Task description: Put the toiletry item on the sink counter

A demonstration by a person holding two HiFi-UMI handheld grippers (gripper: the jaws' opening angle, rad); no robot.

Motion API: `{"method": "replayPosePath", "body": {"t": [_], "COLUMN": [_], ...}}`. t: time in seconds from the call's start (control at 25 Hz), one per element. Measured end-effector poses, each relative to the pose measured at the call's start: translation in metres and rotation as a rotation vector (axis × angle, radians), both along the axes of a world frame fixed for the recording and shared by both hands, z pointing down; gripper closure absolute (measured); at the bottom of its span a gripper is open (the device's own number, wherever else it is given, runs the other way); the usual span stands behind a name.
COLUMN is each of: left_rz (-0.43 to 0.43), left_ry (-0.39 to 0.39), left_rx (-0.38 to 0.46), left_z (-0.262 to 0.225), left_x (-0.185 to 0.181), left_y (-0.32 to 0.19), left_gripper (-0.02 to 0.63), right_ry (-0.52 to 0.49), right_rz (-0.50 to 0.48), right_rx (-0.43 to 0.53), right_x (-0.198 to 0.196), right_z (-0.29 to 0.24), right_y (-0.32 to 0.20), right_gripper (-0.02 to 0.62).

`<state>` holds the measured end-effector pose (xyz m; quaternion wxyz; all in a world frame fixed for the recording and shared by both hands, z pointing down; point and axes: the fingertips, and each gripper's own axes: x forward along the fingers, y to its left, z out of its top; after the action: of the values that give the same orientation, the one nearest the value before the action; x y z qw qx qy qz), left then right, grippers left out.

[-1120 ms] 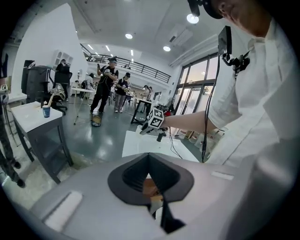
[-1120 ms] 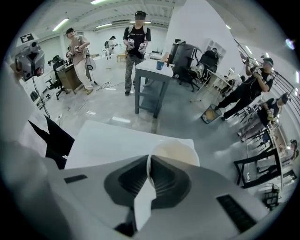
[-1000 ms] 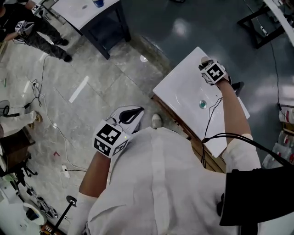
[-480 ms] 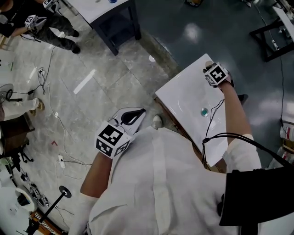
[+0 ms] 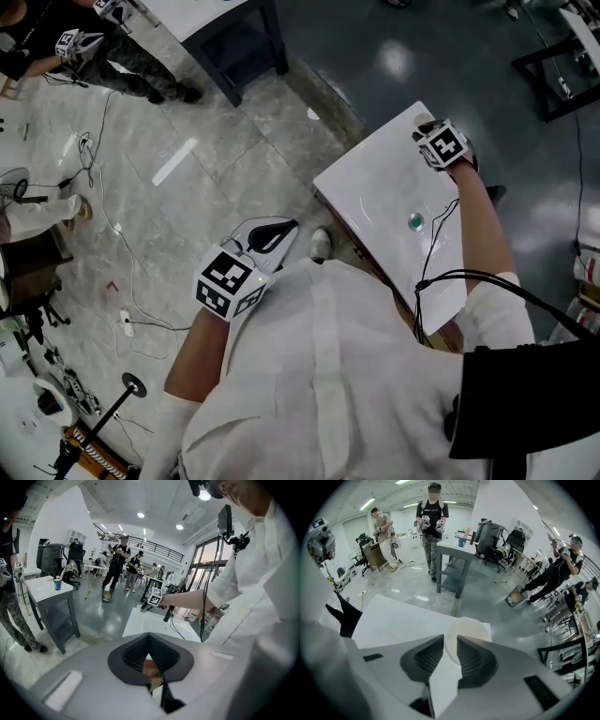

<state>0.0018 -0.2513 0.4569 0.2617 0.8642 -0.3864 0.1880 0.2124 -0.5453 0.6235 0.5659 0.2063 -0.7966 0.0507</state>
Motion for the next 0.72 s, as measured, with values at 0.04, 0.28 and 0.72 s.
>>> {"method": "replayPosePath", "body": {"t": [0.04,0.28,0.72], "left_rz": [0.000,0.026,0.185], "left_ry": [-0.001,-0.002,0.007], "left_rx": [-0.002,0.001,0.071], "left_z": [0.001,0.003,-0.021], "left_x": [0.002,0.003,-0.005], "left_y": [0.001,0.006,0.024], "left_gripper": [0.600,0.600,0.600], "right_ry": [-0.009,-0.070,-0.286], "right_rz": [0.003,-0.002,0.182], "right_rx": [0.008,0.070,0.176], "right_x": [0.001,-0.012,-0.038], "right_z": [-0.003,-0.030,-0.100], "right_y": [0.000,0.007,0.110], "right_gripper": [0.520,0.506,0.589]}}
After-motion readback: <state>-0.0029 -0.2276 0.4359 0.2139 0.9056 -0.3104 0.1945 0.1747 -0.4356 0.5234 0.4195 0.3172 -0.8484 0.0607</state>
